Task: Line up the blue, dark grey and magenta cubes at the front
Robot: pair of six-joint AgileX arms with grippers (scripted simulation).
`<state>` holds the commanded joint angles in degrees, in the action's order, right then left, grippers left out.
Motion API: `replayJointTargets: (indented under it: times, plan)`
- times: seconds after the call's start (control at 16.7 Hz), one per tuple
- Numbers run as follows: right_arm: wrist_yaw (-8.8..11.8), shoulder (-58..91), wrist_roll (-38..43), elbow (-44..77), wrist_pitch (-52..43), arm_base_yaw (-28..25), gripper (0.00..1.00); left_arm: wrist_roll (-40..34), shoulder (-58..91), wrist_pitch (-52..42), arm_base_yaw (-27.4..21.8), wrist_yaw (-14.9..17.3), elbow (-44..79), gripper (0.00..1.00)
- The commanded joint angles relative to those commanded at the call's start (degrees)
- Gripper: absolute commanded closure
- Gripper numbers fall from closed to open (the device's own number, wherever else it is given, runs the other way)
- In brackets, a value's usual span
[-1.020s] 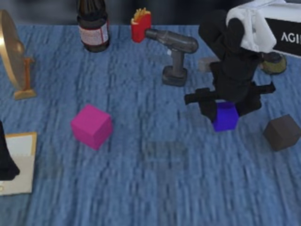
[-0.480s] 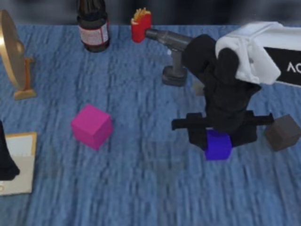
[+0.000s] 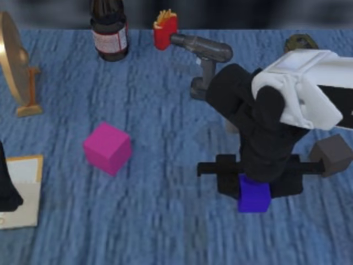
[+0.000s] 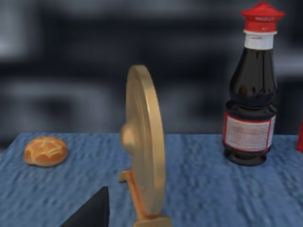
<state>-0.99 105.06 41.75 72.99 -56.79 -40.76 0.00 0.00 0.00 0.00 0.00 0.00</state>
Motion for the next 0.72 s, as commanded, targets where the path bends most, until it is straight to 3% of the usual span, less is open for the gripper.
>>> replayJointTargets:
  times: [0.54, 0.72]
  plan:
    - [-0.1, 5.9, 0.3, -8.0, 14.4, -0.4, 1.0, 0.0, 0.0, 0.0, 0.0, 0.0, 0.0, 0.0]
    - [-0.1, 6.5, 0.3, -8.7, 15.3, -0.5, 1.0, 0.0, 0.0, 0.0, 0.0, 0.0, 0.0, 0.0]
